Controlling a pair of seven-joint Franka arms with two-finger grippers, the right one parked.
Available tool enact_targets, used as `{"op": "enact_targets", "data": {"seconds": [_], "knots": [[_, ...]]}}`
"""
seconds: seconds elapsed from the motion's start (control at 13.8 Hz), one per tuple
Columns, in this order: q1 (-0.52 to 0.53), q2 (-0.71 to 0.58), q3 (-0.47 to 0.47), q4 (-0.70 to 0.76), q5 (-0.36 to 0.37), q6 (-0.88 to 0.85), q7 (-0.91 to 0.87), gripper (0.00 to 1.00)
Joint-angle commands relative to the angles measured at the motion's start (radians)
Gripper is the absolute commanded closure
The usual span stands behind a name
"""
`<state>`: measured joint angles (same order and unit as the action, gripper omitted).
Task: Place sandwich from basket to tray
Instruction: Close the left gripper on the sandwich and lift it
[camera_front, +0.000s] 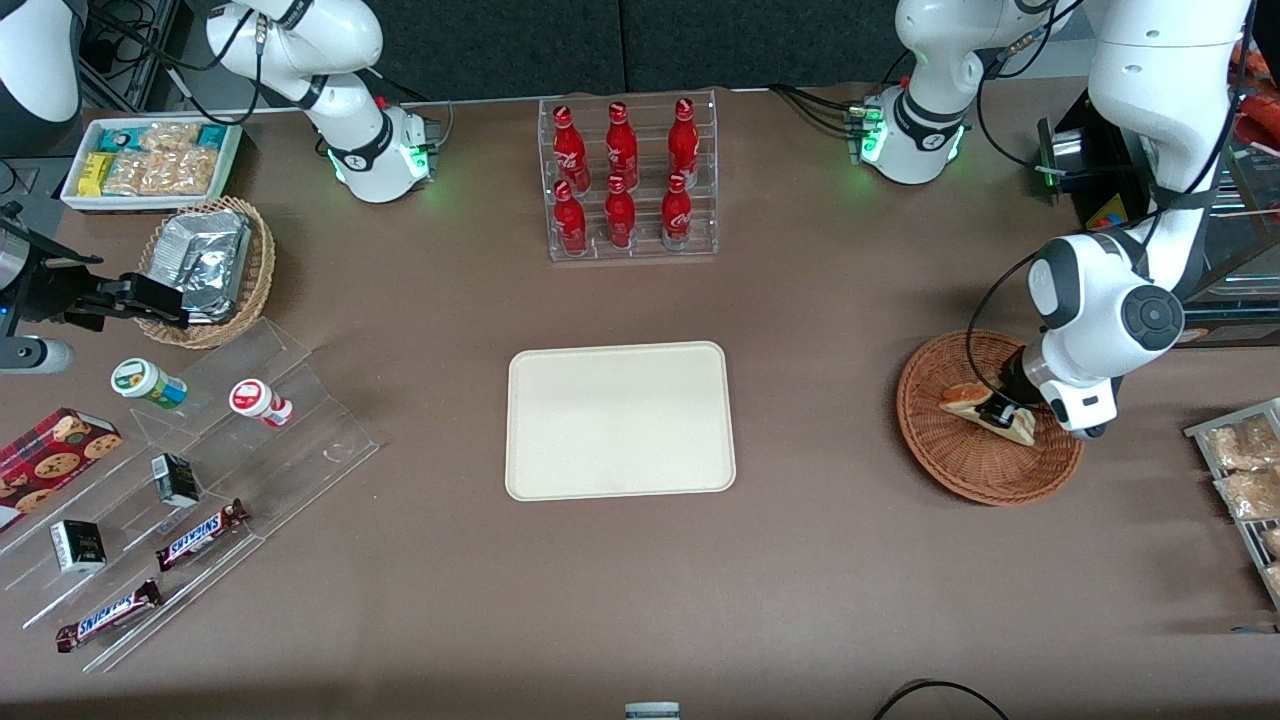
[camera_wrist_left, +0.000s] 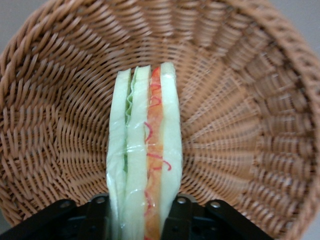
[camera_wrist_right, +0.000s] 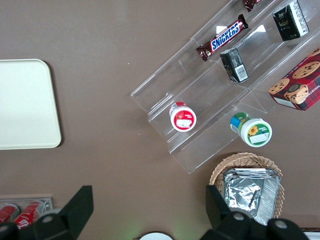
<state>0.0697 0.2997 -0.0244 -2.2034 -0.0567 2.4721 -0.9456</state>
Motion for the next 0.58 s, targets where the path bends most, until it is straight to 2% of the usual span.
{"op": "enact_targets", "data": {"seconds": [0.0, 0.29, 0.51], "knots": [[-0.004, -0.056, -0.011, 0.081, -0.008, -0.140, -0.002, 0.93], [-0.004, -0.056, -0.120, 0.379, -0.011, -0.518, -0.024, 0.92], [-0.011, -0.045, -0.225, 0.525, -0.009, -0.630, -0.131, 0.92]]}}
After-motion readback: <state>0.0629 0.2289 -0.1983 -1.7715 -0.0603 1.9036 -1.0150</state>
